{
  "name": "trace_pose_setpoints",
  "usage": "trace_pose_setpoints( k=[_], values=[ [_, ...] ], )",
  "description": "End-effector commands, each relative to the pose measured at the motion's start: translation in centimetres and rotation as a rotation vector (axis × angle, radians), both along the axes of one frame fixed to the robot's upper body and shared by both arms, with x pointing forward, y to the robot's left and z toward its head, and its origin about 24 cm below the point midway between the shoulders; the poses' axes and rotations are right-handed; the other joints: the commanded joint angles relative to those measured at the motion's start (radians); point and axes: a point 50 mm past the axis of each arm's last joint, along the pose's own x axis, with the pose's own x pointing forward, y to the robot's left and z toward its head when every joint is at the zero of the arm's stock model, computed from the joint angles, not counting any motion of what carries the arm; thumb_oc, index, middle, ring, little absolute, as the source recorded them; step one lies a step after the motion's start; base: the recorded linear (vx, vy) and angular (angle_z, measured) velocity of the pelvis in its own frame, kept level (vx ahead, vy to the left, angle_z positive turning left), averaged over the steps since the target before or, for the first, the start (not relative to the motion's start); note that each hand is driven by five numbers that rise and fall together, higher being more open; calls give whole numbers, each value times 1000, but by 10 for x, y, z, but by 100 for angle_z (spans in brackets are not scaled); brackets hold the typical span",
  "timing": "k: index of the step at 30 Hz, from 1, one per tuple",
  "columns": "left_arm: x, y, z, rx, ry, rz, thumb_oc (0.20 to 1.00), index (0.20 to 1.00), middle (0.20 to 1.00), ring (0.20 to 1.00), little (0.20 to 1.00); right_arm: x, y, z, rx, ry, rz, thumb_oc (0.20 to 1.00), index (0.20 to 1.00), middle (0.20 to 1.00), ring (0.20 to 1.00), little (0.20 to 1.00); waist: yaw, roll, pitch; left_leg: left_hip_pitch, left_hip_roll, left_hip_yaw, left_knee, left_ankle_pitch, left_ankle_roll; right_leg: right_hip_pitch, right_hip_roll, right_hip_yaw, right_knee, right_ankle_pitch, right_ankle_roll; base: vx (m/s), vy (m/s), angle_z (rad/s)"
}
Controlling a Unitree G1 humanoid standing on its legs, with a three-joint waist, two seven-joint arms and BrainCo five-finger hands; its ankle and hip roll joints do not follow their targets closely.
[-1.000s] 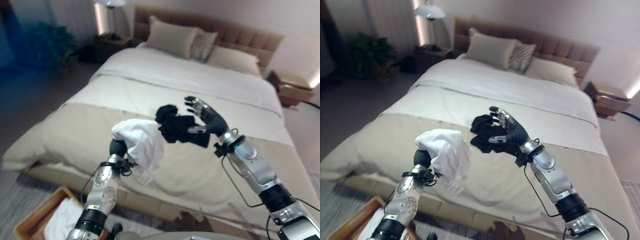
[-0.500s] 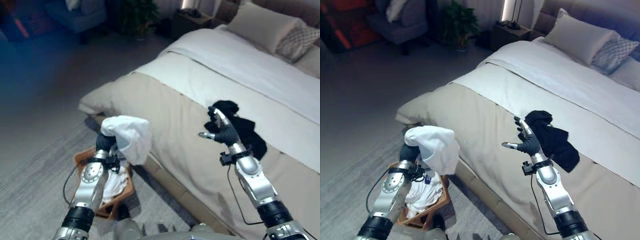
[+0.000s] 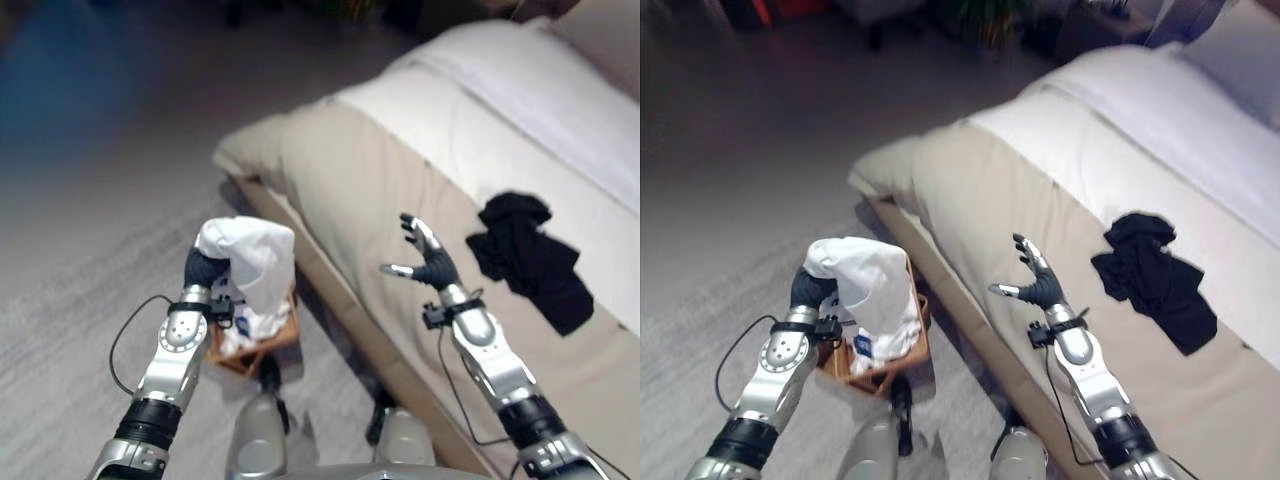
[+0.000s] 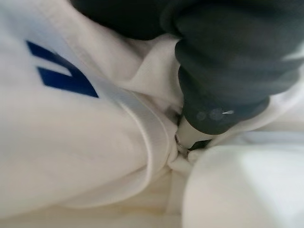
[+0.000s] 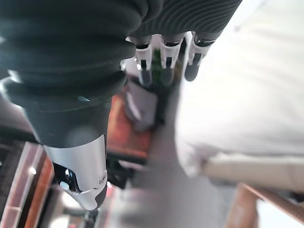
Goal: Pick up clothes into the bucket
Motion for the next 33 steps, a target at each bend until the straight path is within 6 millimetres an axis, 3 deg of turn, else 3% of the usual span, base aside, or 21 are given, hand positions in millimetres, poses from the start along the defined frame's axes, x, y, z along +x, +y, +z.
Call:
trace_pose_setpoints(
  k=[1,2,3,4,8,14,22,27,33],
  values=[
    [19,-4,46,34,-232,81,200,200,200,200,200,6,2,39,74,-190,-19,1000,1000,1000,1000,1000,-8,-30,43,-3,56,-21,107,-86,-40,20,-43,-29,-29,127,24,-87,40,6],
    [22,-3,46,44,-229,106,200,200,200,200,200,8,2,41,69,-198,-28,1000,1000,1000,1000,1000,-11,-23,49,-8,61,-35,110,-108,-51,10,-41,-16,-21,111,38,-124,42,-1],
    [23,-3,47,44,-233,105,200,200,200,200,200,8,2,42,69,-202,-30,1000,1000,1000,1000,1000,-13,-26,52,-22,56,-25,111,-85,-41,0,-48,-29,-25,127,24,-55,31,2],
    [28,0,52,58,-252,172,200,200,200,200,200,12,3,45,83,-218,-48,1000,1000,1000,1000,1000,-23,-22,70,-42,62,-30,116,-97,-49,-35,-51,-15,-11,123,40,-108,54,2],
    [37,11,66,133,-307,359,200,200,200,200,200,14,3,52,63,-267,-67,1000,1000,1000,1000,1000,-39,-36,115,-127,79,-15,166,-111,-47,-140,-60,1,36,129,41,-92,47,-3],
    [42,34,84,191,-358,583,200,200,200,200,200,19,6,42,93,-234,-93,1000,1000,1000,1000,1000,-46,-62,144,-235,96,-24,242,-143,-28,-260,-65,29,100,130,40,-39,24,-14],
    [52,66,103,236,-347,699,200,200,200,200,200,20,6,43,113,-239,-74,1000,1000,1000,1000,1000,-68,-76,144,-389,86,-62,289,-147,-5,-412,-63,48,147,126,32,-34,22,-2],
    [57,73,121,227,-386,731,200,200,200,200,200,20,2,47,122,-257,-86,1000,1000,1000,1000,1000,-78,-77,144,-472,75,-89,328,-156,3,-488,-64,56,183,118,31,1,16,2],
    [50,97,158,213,-480,843,200,200,200,200,200,19,-5,51,135,-281,-106,1000,1000,1000,1000,1000,-92,-77,144,-578,61,-118,364,-166,13,-589,-70,75,221,116,38,8,25,1]
  ],
)
